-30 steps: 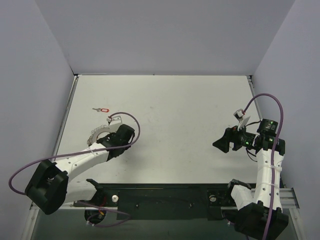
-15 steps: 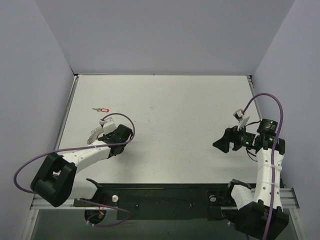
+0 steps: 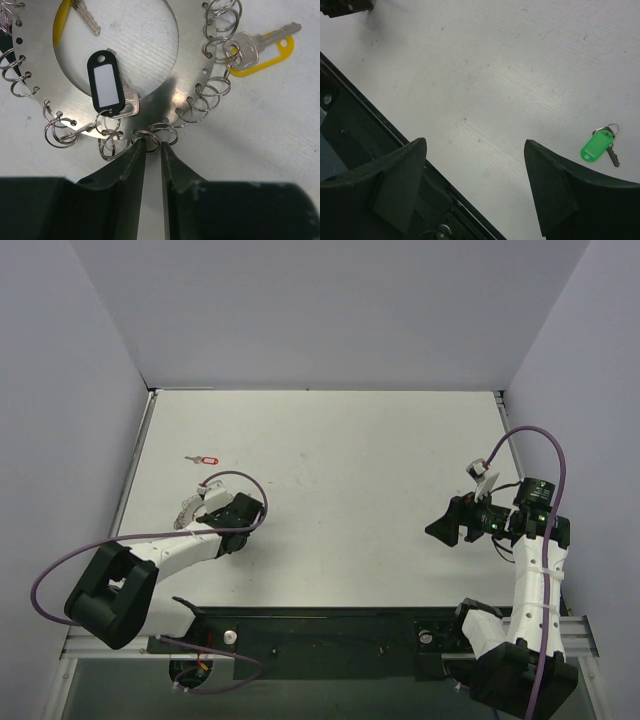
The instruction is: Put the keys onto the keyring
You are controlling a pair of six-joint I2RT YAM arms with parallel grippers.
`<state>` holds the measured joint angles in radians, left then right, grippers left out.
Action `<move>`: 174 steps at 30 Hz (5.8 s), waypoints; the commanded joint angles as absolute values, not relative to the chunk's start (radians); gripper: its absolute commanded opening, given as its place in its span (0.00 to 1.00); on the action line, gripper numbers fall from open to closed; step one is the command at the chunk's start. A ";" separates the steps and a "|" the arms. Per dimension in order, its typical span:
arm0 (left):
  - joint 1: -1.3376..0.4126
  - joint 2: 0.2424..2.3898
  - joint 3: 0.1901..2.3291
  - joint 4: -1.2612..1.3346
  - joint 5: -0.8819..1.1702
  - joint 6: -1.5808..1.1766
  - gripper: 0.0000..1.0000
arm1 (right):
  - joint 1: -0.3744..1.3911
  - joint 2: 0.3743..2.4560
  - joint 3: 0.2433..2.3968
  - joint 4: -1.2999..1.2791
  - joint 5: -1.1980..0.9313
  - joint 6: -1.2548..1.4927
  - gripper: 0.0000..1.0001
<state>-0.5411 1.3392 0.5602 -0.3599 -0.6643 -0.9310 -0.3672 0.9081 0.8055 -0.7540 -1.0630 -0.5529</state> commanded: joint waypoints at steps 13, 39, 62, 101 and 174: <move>-0.525 1.296 0.554 -0.313 -0.595 -0.893 0.09 | -0.376 0.914 0.818 -0.787 -1.103 -0.583 0.74; -0.687 1.114 0.735 -0.252 -0.166 -0.635 0.00 | -0.376 0.919 0.816 -0.790 -1.103 -0.589 0.73; -0.687 1.164 0.989 -0.219 0.179 -0.511 0.00 | 0.087 1.127 1.136 -1.164 -1.066 -1.219 0.75; -0.741 1.285 0.962 -0.015 0.252 -0.681 0.00 | 0.554 1.324 0.957 -0.084 -0.709 -0.170 0.63; -0.930 1.220 0.529 0.639 -0.112 -0.502 0.26 | 0.495 1.327 0.805 0.143 -0.956 0.029 0.00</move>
<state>-0.9272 1.2564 0.5186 0.5121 -0.0086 -0.4892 0.5026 1.3342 0.8085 0.0795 -0.8978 0.0200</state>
